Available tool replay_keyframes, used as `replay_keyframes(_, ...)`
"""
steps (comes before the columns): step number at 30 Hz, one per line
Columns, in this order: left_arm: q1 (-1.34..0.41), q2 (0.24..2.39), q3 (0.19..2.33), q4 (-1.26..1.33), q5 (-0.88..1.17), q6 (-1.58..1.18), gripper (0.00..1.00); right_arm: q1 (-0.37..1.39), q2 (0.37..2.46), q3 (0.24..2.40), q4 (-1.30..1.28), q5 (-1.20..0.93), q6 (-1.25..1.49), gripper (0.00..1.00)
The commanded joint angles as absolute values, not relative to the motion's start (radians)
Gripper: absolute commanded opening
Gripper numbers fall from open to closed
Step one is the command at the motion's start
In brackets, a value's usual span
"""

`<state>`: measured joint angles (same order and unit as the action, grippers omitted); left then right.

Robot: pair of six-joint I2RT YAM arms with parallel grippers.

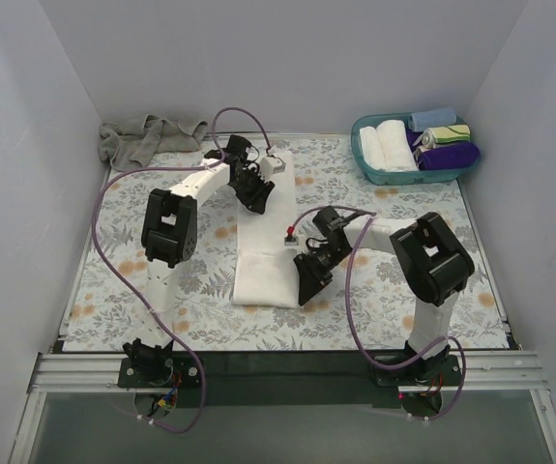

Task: Roll the towels
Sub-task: Fold the towel

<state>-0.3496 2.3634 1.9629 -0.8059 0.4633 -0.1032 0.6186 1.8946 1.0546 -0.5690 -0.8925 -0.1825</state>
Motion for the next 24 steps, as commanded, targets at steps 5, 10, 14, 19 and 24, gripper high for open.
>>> replay_keyframes(5,-0.258,1.992,1.786,-0.661,0.537,-0.121,0.82,0.431,1.602,1.075,-0.641,-0.865,-0.219,0.34)
replay_keyframes(10,-0.245,1.658,1.524,-0.591,0.525,0.013,0.88,0.437,1.665,1.257,-0.572,-0.88,-0.207,0.46)
replay_keyframes(14,-0.249,1.465,1.288,-0.641,0.56,0.126,0.81,0.478,1.795,1.376,-0.549,-0.914,-0.14,0.43)
replay_keyframes(19,-0.3,1.226,1.016,-0.68,0.584,0.245,0.7,0.526,1.926,1.407,-0.438,-0.919,-0.032,0.4)
replay_keyframes(24,-0.495,1.016,0.755,-0.62,0.441,0.328,0.56,0.537,2.028,1.358,-0.359,-0.822,-0.006,0.31)
